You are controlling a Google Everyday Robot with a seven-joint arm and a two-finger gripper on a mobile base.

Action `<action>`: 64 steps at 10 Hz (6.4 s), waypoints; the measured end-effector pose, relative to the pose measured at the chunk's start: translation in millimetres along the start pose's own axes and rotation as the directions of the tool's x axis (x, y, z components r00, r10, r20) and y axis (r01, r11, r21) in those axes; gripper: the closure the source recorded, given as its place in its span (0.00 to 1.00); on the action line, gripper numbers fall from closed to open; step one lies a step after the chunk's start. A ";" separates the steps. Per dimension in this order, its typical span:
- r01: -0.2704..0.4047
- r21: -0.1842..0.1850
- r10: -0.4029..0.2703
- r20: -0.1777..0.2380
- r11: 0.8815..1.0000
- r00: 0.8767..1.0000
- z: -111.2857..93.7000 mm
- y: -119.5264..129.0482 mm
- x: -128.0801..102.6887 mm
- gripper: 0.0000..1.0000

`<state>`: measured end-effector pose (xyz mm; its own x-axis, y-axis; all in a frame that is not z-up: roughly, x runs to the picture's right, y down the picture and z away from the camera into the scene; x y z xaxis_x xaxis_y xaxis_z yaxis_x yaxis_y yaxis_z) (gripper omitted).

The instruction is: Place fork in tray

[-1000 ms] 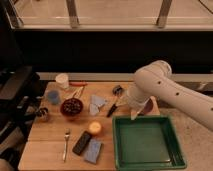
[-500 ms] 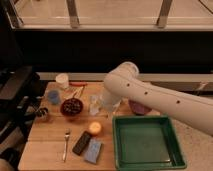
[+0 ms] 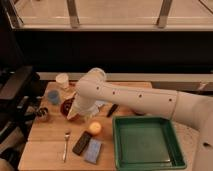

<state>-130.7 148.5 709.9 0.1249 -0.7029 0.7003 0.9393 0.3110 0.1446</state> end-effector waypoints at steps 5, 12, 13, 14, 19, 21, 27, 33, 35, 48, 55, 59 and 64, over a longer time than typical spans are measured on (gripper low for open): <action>0.048 -0.024 -0.047 0.051 0.999 0.998 38.5 -12.2 -5.7 0.35; 0.140 -0.134 -0.129 0.090 0.981 0.988 95.3 -42.2 25.8 0.35; 0.144 -0.145 -0.130 0.100 0.979 0.986 103.0 -41.8 29.1 0.35; 0.152 -0.149 -0.136 0.113 0.977 0.984 110.3 -45.9 30.3 0.35; 0.184 -0.171 -0.151 0.191 0.968 0.970 143.9 -58.8 25.1 0.35; 0.197 -0.177 -0.154 0.231 0.964 0.961 158.1 -64.4 15.8 0.35; 0.203 -0.173 -0.150 0.274 0.964 0.950 165.7 -64.3 6.7 0.86; 0.122 -0.029 -0.113 0.217 0.992 0.970 138.8 -53.5 7.0 1.00; 0.091 0.150 -0.117 0.172 0.984 0.978 102.5 -47.7 13.0 1.00; -0.101 0.281 0.074 0.104 0.955 0.992 -5.4 107.7 35.7 1.00; -0.160 0.251 0.164 0.006 0.955 0.986 -51.0 133.9 36.3 1.00; -0.249 0.255 0.275 -0.074 0.934 0.958 -125.1 199.4 35.7 1.00; -0.397 0.326 0.443 -0.078 0.858 0.893 -160.6 270.9 6.1 1.00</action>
<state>175.8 125.7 641.1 0.5521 -0.5400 0.6353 0.6524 0.7543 0.0741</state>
